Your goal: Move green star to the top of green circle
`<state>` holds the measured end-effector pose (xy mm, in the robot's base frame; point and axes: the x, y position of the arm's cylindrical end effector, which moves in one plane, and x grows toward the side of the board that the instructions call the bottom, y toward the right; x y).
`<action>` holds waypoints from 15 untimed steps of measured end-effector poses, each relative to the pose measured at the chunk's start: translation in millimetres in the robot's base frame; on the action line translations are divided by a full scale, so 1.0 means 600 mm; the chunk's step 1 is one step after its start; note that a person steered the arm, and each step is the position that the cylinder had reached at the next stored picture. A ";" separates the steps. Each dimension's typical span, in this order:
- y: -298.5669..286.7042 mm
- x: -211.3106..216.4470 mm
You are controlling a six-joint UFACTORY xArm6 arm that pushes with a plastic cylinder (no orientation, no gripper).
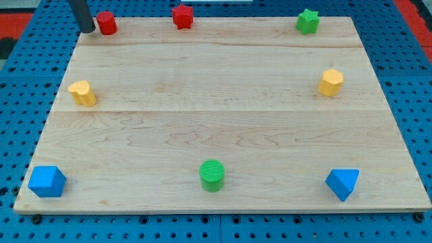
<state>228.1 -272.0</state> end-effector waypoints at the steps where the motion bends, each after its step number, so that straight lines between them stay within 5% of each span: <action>1: 0.005 -0.029; 3: 0.253 -0.037; 5: 0.278 0.093; 6: 0.457 0.088; 8: 0.532 0.091; 9: 0.505 0.148; 12: 0.881 -0.005; 13: 0.931 -0.009; 15: 0.803 -0.047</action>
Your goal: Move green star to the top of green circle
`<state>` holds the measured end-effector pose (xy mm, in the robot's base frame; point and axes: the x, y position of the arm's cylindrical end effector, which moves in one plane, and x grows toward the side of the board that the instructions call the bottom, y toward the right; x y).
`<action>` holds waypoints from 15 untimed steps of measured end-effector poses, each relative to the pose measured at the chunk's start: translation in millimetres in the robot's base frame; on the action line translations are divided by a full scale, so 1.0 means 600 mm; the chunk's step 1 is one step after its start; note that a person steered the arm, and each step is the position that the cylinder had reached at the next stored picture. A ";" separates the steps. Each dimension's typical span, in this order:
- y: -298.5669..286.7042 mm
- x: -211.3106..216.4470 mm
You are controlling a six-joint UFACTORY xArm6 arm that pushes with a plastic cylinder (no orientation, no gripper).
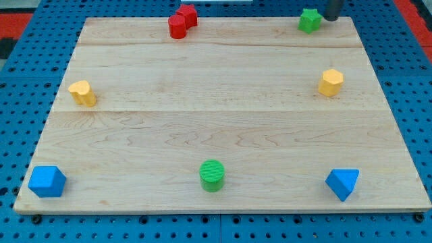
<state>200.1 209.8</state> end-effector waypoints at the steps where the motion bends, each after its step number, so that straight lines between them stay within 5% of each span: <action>1: -0.156 0.043; 2: -0.134 0.044; 4: -0.281 0.021; 5: -0.266 -0.013; 6: -0.384 0.020; 9: -0.487 0.195; 11: -0.526 0.120; 13: -0.677 0.181; 15: -0.517 0.273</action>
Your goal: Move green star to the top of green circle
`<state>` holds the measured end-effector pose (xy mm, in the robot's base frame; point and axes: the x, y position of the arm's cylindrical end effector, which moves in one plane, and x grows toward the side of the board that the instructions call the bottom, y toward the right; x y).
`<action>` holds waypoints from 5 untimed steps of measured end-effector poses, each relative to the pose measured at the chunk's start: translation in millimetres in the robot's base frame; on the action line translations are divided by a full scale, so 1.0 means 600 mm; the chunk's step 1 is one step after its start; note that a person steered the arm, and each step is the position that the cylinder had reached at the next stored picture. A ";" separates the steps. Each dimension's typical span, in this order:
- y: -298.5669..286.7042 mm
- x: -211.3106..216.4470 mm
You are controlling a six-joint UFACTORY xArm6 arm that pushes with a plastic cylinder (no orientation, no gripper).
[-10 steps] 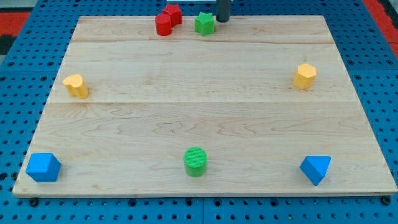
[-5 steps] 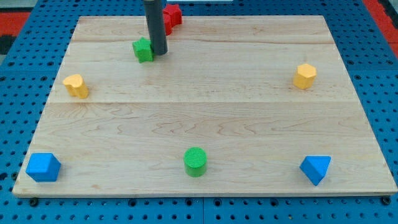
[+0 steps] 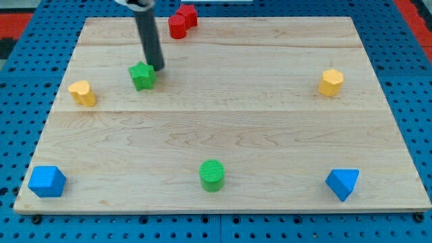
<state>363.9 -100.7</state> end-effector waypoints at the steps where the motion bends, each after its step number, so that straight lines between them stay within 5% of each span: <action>1: -0.033 0.063; 2: 0.008 -0.047; 3: -0.111 -0.060; 5: -0.061 0.087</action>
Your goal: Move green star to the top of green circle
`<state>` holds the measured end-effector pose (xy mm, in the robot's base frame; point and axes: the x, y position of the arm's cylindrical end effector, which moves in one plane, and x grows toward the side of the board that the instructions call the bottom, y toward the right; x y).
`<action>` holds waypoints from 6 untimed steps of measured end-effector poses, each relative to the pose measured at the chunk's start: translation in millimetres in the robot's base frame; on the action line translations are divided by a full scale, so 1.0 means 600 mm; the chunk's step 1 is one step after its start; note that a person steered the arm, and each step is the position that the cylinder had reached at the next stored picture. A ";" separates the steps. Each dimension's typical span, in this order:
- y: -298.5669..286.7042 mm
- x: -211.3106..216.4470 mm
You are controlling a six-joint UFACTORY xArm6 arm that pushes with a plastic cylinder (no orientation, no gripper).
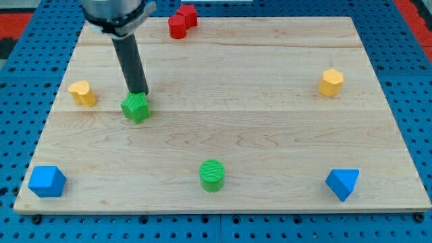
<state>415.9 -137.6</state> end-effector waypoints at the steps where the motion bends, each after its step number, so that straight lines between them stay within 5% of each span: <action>1: -0.031 -0.059; 3: 0.005 0.100; 4: 0.100 0.151; 6: 0.161 0.167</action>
